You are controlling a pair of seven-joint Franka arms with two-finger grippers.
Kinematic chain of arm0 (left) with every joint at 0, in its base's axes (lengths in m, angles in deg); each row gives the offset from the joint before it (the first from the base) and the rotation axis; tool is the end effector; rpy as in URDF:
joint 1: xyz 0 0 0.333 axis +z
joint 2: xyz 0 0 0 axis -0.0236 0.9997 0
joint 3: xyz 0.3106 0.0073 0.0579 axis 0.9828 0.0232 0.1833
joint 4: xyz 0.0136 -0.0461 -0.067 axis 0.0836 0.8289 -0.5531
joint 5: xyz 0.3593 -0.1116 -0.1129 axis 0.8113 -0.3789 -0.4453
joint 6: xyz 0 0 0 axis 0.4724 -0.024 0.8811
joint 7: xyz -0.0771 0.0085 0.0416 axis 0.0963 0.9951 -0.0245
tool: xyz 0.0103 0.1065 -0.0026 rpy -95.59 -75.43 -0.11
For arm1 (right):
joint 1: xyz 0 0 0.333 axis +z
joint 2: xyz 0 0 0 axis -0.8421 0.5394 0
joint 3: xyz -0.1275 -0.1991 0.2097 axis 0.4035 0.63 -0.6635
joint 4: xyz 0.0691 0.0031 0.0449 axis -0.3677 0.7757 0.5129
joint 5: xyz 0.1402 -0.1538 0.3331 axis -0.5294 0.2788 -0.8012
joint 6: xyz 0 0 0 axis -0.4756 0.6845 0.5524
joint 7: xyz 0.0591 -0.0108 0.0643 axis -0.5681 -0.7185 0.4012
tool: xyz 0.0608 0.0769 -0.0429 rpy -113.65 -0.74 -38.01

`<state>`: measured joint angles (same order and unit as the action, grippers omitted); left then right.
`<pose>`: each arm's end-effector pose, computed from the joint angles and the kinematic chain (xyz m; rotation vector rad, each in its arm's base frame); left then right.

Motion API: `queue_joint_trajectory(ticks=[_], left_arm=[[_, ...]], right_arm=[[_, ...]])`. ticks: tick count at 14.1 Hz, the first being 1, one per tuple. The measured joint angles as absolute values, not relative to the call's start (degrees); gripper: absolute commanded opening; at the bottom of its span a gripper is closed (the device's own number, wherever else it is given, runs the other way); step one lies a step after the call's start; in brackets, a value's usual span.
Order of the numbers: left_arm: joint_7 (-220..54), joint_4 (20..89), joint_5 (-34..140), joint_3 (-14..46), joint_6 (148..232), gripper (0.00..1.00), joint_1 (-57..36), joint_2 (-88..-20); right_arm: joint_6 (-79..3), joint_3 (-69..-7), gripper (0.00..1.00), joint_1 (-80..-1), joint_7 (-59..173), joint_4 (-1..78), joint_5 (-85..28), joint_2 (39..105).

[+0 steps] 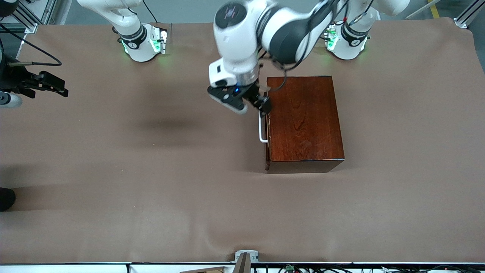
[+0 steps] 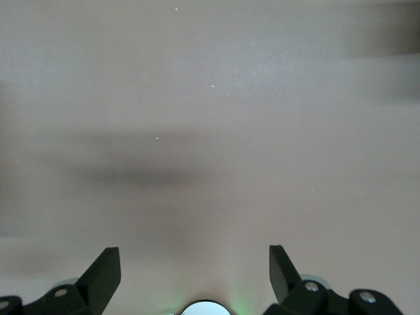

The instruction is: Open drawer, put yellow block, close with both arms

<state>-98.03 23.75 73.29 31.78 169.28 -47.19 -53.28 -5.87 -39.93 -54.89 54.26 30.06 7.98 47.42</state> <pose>0.4801 -0.5005 0.5259 -2.9186 0.7108 -0.1750 0.5356 -0.0076 0.6204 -3.1249 -0.0358 0.1734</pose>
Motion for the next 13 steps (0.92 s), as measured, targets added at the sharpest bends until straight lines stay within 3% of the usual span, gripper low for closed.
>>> queue_joint_trajectory(ticks=[6, 13], left_arm=[[-105.13, 24.26, 70.45, 32.44, 162.77, 1.00, -33.80, -62.02], [-104.41, 27.01, 66.57, 32.31, 155.04, 1.00, -14.96, -65.91]], right_arm=[[-6.00, -40.09, 1.00, -54.81, 54.27, 30.08, 7.97, 47.43], [-6.08, -40.32, 1.00, -54.64, 54.27, 30.09, 7.97, 47.44]])
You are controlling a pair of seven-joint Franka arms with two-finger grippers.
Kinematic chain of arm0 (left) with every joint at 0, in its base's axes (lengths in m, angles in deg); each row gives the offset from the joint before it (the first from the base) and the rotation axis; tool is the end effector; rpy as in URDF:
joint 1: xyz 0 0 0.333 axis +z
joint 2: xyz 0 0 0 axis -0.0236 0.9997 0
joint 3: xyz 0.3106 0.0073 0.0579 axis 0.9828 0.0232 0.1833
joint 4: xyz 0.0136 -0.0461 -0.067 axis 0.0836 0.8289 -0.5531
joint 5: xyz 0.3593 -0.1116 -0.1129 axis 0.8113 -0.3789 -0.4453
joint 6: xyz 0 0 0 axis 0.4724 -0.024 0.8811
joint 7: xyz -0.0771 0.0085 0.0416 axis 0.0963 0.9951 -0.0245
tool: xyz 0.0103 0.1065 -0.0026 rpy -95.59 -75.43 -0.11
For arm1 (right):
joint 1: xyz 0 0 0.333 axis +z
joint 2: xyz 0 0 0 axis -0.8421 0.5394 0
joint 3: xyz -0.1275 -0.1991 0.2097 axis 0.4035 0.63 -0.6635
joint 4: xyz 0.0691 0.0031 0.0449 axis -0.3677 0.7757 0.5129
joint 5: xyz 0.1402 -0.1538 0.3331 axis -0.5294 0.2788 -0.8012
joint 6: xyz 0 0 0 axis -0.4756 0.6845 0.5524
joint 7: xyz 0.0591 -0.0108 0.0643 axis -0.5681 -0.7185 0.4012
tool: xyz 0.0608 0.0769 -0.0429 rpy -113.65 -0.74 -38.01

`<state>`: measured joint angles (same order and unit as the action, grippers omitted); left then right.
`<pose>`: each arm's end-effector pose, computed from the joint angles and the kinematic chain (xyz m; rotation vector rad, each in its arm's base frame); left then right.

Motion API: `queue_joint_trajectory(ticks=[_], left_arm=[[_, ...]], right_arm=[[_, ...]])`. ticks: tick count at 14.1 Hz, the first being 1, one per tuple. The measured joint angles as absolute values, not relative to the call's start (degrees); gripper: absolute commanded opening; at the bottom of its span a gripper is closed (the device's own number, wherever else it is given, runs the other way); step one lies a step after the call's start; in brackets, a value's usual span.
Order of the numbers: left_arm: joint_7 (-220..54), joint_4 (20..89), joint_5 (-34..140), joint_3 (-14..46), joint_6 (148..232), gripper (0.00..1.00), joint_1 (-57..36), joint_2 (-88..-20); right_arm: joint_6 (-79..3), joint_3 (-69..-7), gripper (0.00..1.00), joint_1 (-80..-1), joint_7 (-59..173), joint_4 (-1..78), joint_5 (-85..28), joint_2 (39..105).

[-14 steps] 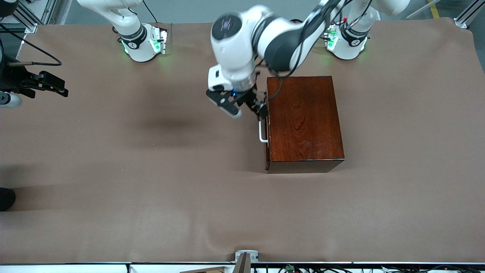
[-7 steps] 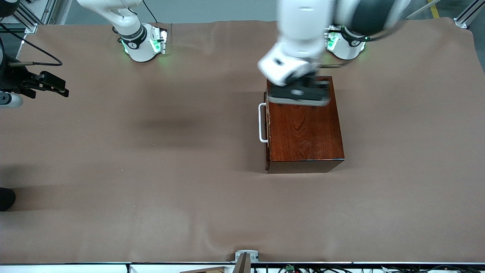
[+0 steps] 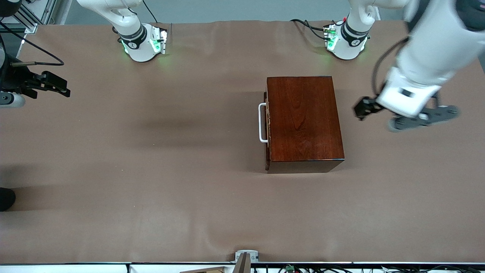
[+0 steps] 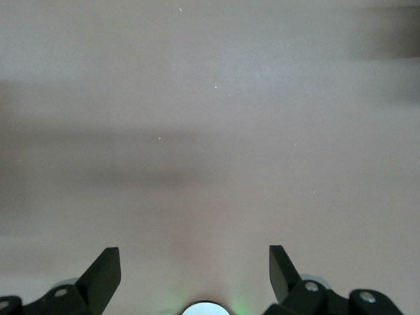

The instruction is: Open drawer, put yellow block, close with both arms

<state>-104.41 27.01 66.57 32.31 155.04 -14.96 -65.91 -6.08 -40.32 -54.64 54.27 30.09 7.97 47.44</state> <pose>0.5922 -0.1522 0.6207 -3.0322 -0.3482 0.0540 0.5362 -0.0015 0.6202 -3.1256 -0.0536 0.1692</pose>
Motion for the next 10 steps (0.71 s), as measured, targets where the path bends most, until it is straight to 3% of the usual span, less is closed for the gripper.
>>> queue_joint_trajectory(ticks=[6, 10], left_arm=[[-86.67, 39.60, 59.93, 32.44, 160.03, 1.00, -2.76, -73.46], [-83.23, 42.00, 59.65, 32.47, 161.37, 1.00, -2.00, -75.64]], right_arm=[[-6.11, -40.36, 1.00, -54.62, 54.28, 30.11, 7.97, 47.45], [-6.14, -40.36, 1.00, -54.61, 54.28, 30.10, 7.97, 47.45]])
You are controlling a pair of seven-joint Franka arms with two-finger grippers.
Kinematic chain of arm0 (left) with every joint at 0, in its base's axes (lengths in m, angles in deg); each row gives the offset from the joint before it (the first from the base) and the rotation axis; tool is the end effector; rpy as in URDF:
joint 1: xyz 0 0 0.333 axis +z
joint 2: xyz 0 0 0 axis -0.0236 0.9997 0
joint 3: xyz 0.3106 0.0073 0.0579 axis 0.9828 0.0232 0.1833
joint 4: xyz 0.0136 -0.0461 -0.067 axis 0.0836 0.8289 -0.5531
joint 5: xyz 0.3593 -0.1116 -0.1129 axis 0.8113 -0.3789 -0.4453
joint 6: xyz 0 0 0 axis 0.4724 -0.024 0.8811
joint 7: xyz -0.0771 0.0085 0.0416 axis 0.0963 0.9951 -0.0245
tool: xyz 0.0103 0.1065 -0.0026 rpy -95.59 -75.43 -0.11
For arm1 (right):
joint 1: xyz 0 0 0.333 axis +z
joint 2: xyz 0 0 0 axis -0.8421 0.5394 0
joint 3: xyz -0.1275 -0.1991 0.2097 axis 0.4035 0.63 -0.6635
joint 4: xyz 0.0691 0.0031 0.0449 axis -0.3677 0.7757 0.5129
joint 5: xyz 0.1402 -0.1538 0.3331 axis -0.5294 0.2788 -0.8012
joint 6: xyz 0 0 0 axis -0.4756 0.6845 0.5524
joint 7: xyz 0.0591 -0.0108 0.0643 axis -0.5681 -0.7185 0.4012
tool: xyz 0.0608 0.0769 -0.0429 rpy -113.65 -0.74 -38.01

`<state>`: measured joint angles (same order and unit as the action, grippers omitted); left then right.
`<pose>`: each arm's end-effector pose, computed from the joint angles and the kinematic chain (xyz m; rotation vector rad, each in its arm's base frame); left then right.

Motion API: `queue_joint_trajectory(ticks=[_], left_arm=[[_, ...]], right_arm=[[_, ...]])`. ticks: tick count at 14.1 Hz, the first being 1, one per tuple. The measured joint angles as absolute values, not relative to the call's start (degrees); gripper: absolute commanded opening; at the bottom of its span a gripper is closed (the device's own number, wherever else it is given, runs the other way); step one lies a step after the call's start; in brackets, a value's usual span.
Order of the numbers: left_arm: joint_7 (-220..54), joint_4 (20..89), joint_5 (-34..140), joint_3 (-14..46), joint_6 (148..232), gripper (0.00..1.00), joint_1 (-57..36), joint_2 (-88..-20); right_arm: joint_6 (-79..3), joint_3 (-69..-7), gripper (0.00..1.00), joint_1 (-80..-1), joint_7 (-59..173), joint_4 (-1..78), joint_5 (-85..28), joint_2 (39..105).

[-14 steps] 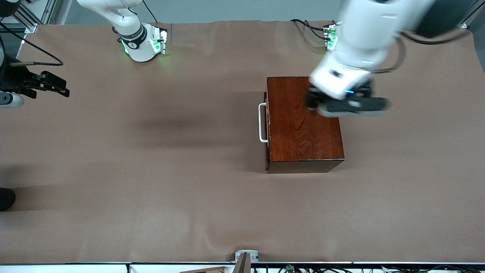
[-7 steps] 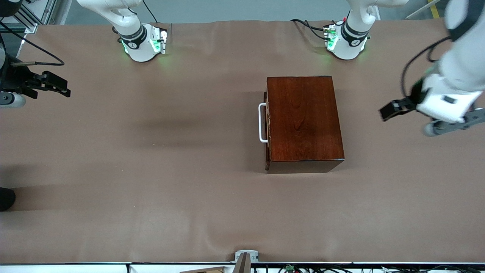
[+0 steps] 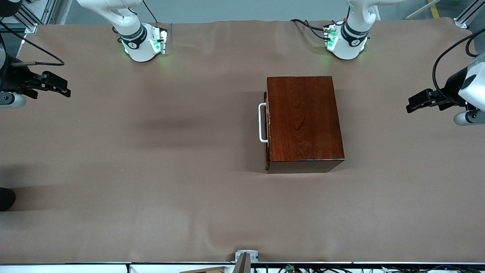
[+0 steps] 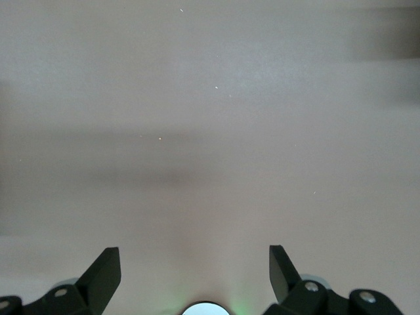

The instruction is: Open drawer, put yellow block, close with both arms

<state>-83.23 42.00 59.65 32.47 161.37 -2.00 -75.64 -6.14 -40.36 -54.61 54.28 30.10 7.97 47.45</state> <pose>0.5706 -0.0283 0.6090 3.0973 0.1213 -0.0787 0.5364 -0.0009 0.6201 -3.1257 -0.0557 0.1681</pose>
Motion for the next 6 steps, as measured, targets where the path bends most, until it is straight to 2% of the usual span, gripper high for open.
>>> queue_joint_trajectory(ticks=[6], left_arm=[[-83.23, 42.03, 59.65, 32.10, 161.45, 1.00, -2.15, -76.01]], right_arm=[[-6.15, -40.37, 1.00, -54.61, 54.28, 30.10, 7.97, 47.45]])
